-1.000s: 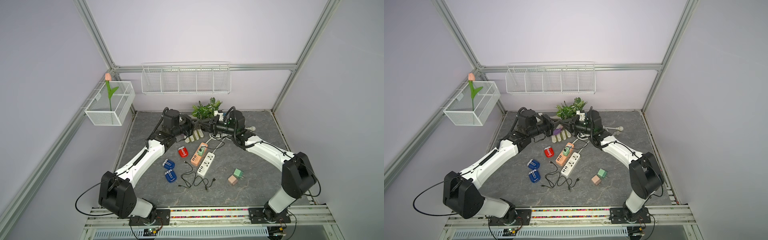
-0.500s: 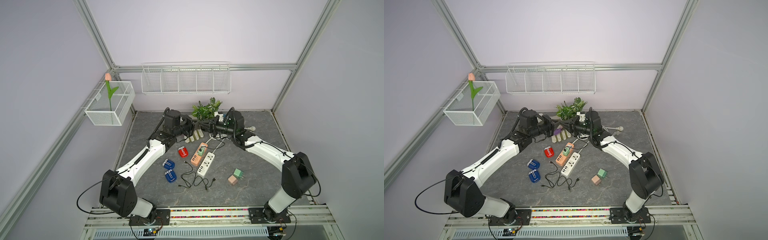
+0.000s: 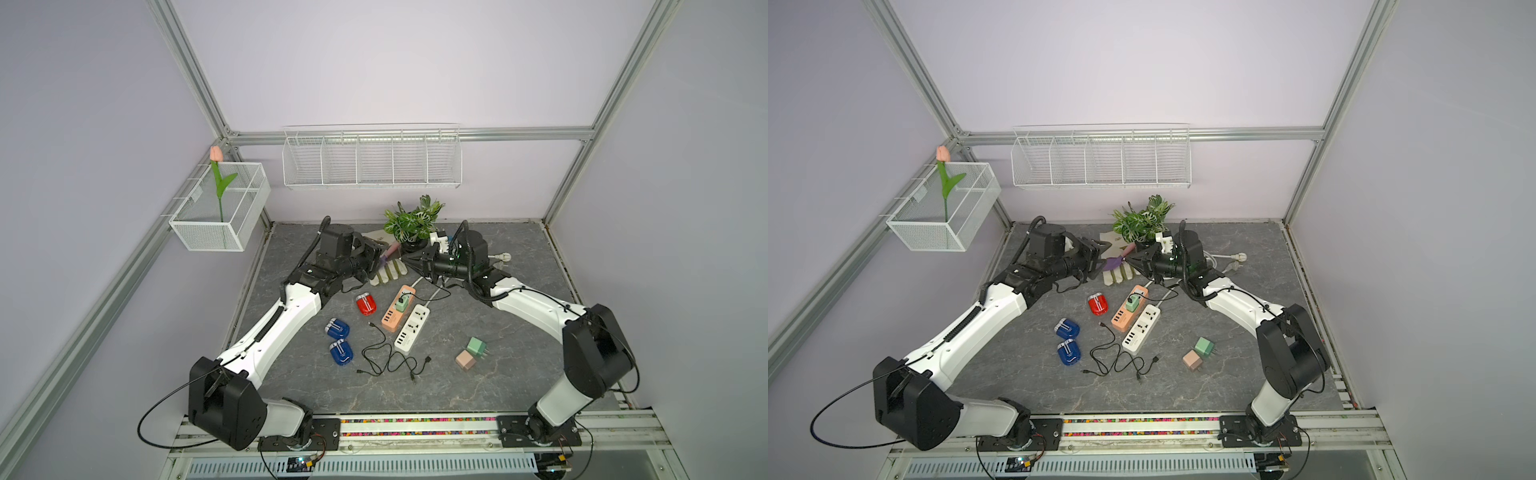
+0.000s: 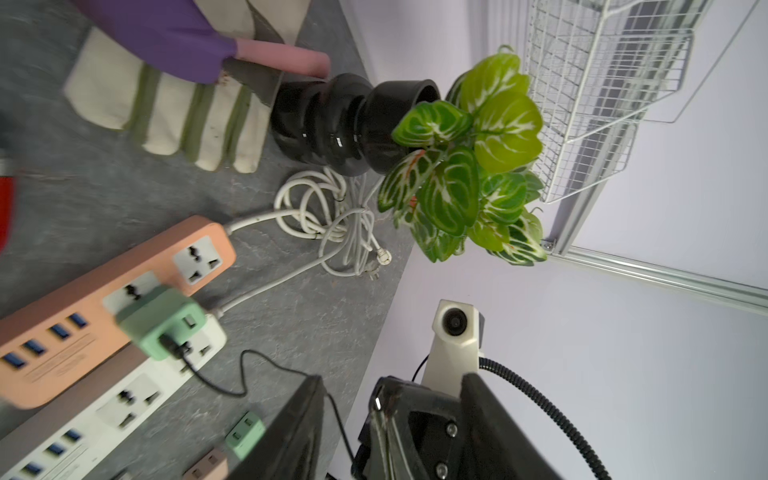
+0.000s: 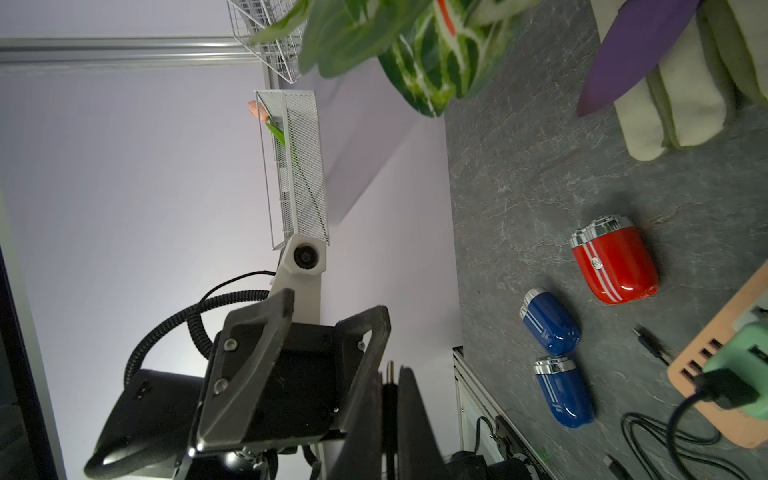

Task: Charge the electric shaver
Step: Pick up the charging cable from the center of the board.

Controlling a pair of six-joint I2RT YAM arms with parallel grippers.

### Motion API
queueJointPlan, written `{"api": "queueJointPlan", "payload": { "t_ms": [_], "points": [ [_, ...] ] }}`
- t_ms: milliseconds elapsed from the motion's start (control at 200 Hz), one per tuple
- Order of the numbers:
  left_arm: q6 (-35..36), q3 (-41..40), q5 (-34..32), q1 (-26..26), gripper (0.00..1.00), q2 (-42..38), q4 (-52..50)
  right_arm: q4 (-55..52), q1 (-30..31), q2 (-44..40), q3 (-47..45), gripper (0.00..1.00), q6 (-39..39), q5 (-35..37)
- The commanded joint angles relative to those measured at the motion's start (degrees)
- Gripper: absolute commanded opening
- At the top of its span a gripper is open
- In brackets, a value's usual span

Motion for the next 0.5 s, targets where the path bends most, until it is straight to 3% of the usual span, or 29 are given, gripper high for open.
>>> {"api": "queueJointPlan", "payload": {
  "t_ms": [0, 190, 270, 360, 495],
  "points": [
    [5.1, 2.0, -5.1, 1.8, 0.54, -0.3, -16.3, 3.9, -0.3, -2.9, -2.1, 0.07, -5.9, -3.3],
    [11.0, -2.2, -8.4, 2.3, 0.55, 2.4, -22.4, 0.6, -0.2, -4.3, -3.6, 0.07, -13.8, -5.0],
    [15.0, -1.8, -7.7, 2.3, 0.61, 6.2, -22.8, 0.5, -0.2, -4.3, -3.7, 0.07, -14.0, -5.0],
    [21.4, 1.4, -7.2, 2.3, 0.71, 12.3, -25.5, 0.2, -0.2, -4.2, -2.9, 0.07, -14.0, -4.9],
    [31.0, 8.3, -10.8, 1.4, 0.76, 21.8, -32.2, -0.9, -0.3, -4.2, -1.9, 0.07, -14.2, -5.0]
  ]
}}
